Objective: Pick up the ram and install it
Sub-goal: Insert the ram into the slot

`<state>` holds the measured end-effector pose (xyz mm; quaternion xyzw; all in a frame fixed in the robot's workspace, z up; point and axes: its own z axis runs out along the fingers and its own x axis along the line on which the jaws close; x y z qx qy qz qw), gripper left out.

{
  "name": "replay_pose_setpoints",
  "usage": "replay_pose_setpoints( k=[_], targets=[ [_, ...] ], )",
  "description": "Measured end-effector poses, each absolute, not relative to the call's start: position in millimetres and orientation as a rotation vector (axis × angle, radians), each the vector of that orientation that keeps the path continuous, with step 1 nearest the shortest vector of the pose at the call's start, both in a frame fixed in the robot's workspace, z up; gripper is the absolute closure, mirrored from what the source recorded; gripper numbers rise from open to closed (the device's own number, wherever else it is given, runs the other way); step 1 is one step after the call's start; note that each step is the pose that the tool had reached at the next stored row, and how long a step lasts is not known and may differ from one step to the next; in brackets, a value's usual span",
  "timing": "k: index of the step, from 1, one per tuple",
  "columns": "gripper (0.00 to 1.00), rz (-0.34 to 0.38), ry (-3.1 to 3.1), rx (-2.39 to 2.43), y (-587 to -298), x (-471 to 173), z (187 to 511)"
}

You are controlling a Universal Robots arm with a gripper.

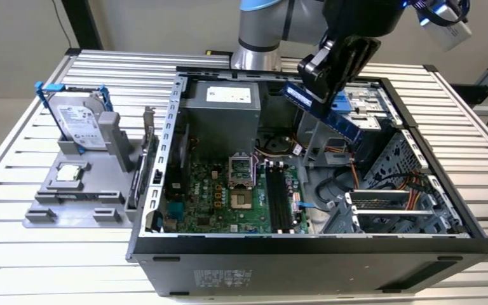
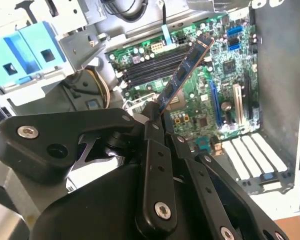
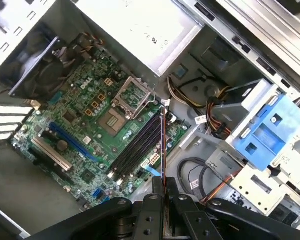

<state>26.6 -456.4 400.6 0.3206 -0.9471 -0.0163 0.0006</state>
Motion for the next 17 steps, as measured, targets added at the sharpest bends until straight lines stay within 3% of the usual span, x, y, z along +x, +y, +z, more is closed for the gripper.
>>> replay_pose_setpoints(
  k=[17],
  targets=[
    [1.0,-0.051,-3.086,0.603,-456.5,26.5,400.5]
  ],
)
